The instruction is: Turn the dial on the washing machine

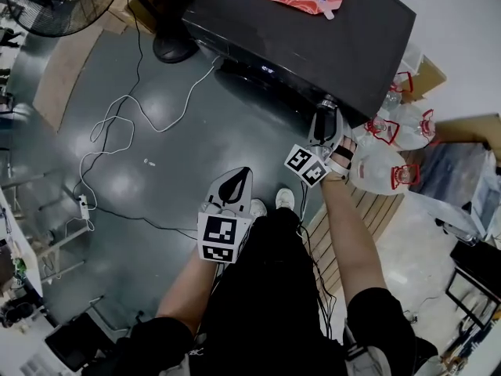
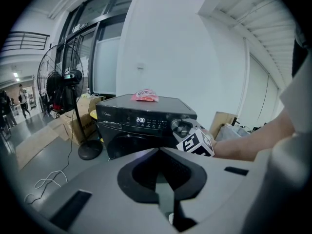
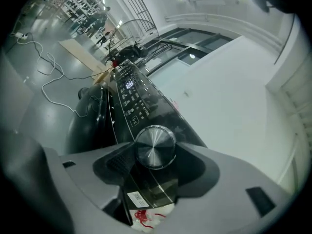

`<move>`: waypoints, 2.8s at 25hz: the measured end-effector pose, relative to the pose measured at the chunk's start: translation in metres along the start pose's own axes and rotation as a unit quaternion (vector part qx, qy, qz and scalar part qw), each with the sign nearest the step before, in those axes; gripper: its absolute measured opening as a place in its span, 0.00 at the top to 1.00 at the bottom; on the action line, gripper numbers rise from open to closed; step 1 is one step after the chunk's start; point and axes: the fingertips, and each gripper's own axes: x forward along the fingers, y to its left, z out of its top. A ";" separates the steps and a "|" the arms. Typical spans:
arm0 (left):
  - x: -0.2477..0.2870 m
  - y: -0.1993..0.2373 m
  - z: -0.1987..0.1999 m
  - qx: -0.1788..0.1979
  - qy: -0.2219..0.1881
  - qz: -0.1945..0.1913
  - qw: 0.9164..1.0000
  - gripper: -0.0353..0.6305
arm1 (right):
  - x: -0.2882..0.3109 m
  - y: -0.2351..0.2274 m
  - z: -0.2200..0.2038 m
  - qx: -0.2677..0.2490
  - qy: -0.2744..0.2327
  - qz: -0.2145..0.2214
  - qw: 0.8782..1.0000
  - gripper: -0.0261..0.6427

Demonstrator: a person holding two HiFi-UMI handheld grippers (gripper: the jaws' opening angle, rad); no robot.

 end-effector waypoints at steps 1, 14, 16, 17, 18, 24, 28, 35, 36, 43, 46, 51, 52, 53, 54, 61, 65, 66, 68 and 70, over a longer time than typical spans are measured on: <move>-0.001 0.001 -0.001 0.000 0.001 0.002 1.000 0.93 | 0.000 -0.001 -0.001 0.012 0.004 -0.001 1.000 0.56; -0.006 0.018 0.003 -0.005 -0.006 0.015 1.000 0.93 | 0.006 0.001 -0.003 0.209 0.082 0.006 0.974 0.56; -0.006 0.020 0.005 -0.007 -0.007 0.017 1.000 0.93 | 0.005 0.001 -0.003 0.215 0.085 0.005 0.973 0.56; -0.006 0.022 0.005 -0.008 -0.007 0.018 1.000 0.93 | 0.005 0.001 -0.003 0.215 0.086 0.006 0.973 0.56; -0.006 0.023 0.005 -0.009 -0.008 0.018 1.000 0.93 | 0.005 0.001 -0.003 0.216 0.086 0.006 0.972 0.56; -0.003 0.025 0.008 -0.011 -0.010 0.019 1.000 0.93 | 0.006 0.001 -0.004 0.223 0.090 0.009 0.971 0.56; -0.003 0.031 0.008 -0.013 -0.010 0.023 1.000 0.93 | 0.005 0.000 -0.003 0.222 0.092 0.011 0.971 0.56; -0.005 0.041 0.009 -0.016 -0.011 0.029 0.999 0.93 | 0.007 -0.001 -0.004 0.299 0.107 0.028 0.948 0.56; -0.006 0.042 0.009 -0.016 -0.011 0.029 0.999 0.93 | 0.006 -0.002 -0.005 0.329 0.110 0.034 0.937 0.56; -0.012 0.048 0.013 -0.017 -0.016 0.033 0.999 0.93 | 0.010 -0.005 -0.009 0.456 0.102 0.050 0.883 0.56; -0.013 0.050 0.015 -0.018 -0.019 0.033 0.999 0.93 | 0.010 -0.004 -0.008 0.450 0.098 0.051 0.886 0.56; -0.016 0.050 0.025 -0.019 -0.028 0.030 0.999 0.93 | 0.005 -0.010 -0.005 0.460 0.074 0.050 0.884 0.57; -0.018 0.050 0.028 -0.018 -0.032 0.030 0.999 0.93 | 0.001 -0.014 -0.002 0.461 0.065 0.050 0.884 0.59; -0.020 0.049 0.031 -0.018 -0.035 0.029 0.999 0.93 | -0.005 -0.020 0.003 0.462 0.053 0.051 0.884 0.62; -0.022 0.049 0.035 -0.019 -0.040 0.028 0.999 0.93 | -0.012 -0.026 0.010 0.464 0.039 0.056 0.883 0.64; -0.037 0.035 0.085 -0.021 -0.099 0.020 0.995 0.93 | -0.086 -0.094 0.079 0.441 -0.081 0.086 0.890 0.96; -0.059 0.020 0.119 -0.018 -0.140 0.011 0.990 0.93 | -0.124 -0.139 0.115 0.438 -0.128 0.092 0.885 0.96; -0.064 0.017 0.128 -0.017 -0.151 0.009 0.988 0.93 | -0.131 -0.151 0.125 0.442 -0.143 0.094 0.881 0.96; -0.074 0.010 0.147 -0.012 -0.174 0.006 0.985 0.93 | -0.143 -0.176 0.144 0.451 -0.169 0.098 0.871 0.96; -0.087 0.002 0.164 -0.005 -0.195 0.003 0.981 0.93 | -0.158 -0.199 0.159 0.456 -0.192 0.096 0.864 0.96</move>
